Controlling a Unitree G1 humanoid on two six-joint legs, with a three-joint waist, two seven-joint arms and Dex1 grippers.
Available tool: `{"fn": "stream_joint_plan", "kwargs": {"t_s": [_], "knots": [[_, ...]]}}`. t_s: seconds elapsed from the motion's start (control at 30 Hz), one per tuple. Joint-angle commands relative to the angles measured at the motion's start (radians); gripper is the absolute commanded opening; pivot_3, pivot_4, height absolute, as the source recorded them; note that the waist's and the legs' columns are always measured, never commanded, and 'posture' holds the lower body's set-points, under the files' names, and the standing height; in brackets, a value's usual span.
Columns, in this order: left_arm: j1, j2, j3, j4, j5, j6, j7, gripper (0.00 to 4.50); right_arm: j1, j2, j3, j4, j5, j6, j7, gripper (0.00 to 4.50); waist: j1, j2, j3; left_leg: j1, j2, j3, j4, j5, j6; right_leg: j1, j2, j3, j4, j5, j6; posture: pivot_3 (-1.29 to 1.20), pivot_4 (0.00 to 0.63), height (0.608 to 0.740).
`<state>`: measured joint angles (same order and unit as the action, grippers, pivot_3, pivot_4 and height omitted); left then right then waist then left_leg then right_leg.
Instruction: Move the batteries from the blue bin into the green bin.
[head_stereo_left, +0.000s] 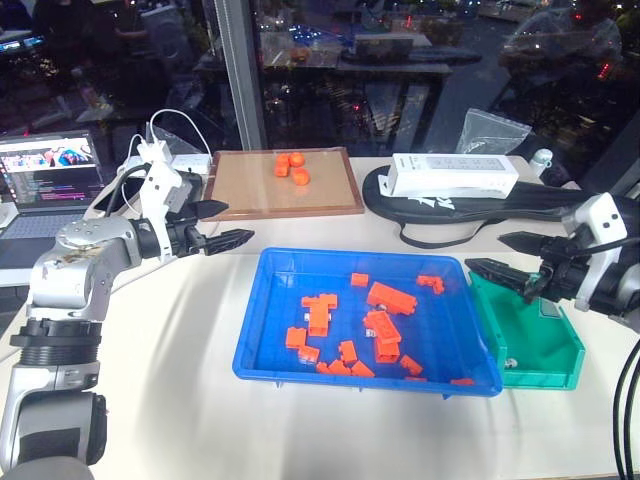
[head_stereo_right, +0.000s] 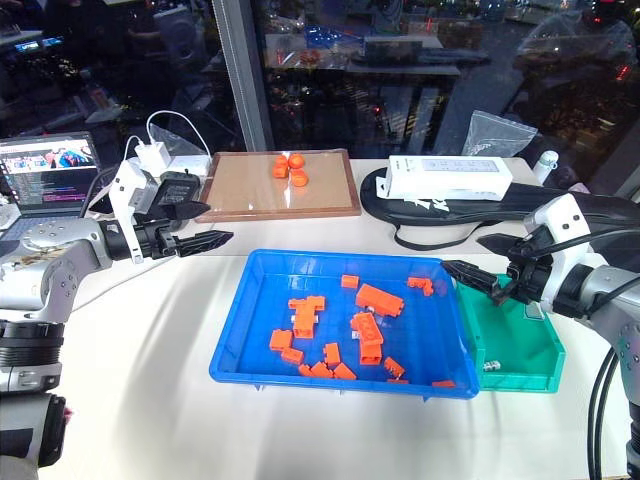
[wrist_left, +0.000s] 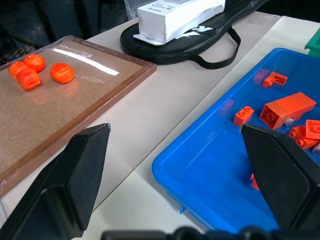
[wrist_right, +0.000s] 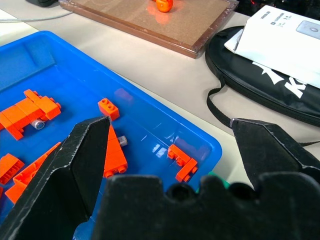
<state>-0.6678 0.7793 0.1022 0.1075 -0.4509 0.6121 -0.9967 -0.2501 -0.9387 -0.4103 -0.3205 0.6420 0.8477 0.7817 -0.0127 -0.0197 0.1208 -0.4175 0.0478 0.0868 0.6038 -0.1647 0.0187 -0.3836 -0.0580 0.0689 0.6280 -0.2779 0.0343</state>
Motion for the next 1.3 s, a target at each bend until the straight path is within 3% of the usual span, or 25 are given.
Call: {"fn": "stream_joint_plan", "kwargs": {"t_s": [0.03,0.23,0.43,0.67,0.83,1.23,1.3], "knots": [[-0.035,0.021,-0.003,-0.032,-0.013,-0.012,-0.05,4.5,-0.027,-0.034,0.001,-0.012,-0.009,-0.023,0.015,4.45,0.0,0.0,0.0,0.0,0.0,0.0,0.0,0.0,0.0,0.0,0.0,0.0,0.0,0.0,0.0,0.0,0.15,0.74],[-0.043,0.074,-0.037,-0.171,-0.121,0.13,-0.172,4.5,-0.154,-0.078,0.196,-0.031,-0.009,-0.01,0.113,4.45,-0.001,0.0,0.0,-0.001,0.0,0.0,0.001,0.0,0.0,-0.001,0.001,0.0,0.0,0.0,0.0,0.0,0.15,0.74],[0.049,0.185,-0.071,-0.293,-0.128,0.142,-0.285,4.5,-0.256,-0.088,0.394,-0.083,-0.056,0.009,0.165,4.45,-0.005,0.001,0.0,-0.001,0.001,0.0,0.0,0.0,0.0,-0.003,0.001,0.0,0.001,-0.001,-0.001,0.0,0.15,0.74],[0.192,0.233,-0.063,-0.373,-0.097,0.096,-0.274,4.5,-0.343,0.045,0.624,-0.036,-0.153,0.086,0.097,4.45,0.001,0.0,0.0,-0.001,0.002,0.0,0.001,0.0,0.0,-0.004,0.001,0.0,0.001,-0.002,-0.003,0.0,0.15,0.74],[0.241,0.217,-0.036,-0.405,-0.1,0.099,-0.216,4.5,-0.359,0.13,0.661,-0.044,-0.161,0.248,0.002,4.45,0.008,0.0,0.0,-0.003,0.002,0.0,0.002,0.0,0.0,-0.004,-0.001,-0.001,0.001,-0.002,-0.004,0.0,0.15,0.74],[0.291,0.198,-0.042,-0.435,-0.106,0.085,-0.164,4.5,-0.342,0.146,0.684,-0.103,-0.169,0.431,-0.085,4.45,0.006,0.0,0.0,-0.003,0.002,0.0,0.002,0.0,0.0,-0.004,0.0,-0.002,0.002,-0.002,-0.003,0.0,0.15,0.74],[0.291,0.193,-0.051,-0.433,-0.099,0.079,-0.158,4.5,-0.342,0.14,0.688,-0.103,-0.175,0.434,-0.092,3.94,0.005,0.0,0.0,-0.004,0.002,0.0,0.002,0.0,0.0,-0.005,0.0,-0.002,0.002,-0.002,-0.003,0.0,0.15,0.74]]}}
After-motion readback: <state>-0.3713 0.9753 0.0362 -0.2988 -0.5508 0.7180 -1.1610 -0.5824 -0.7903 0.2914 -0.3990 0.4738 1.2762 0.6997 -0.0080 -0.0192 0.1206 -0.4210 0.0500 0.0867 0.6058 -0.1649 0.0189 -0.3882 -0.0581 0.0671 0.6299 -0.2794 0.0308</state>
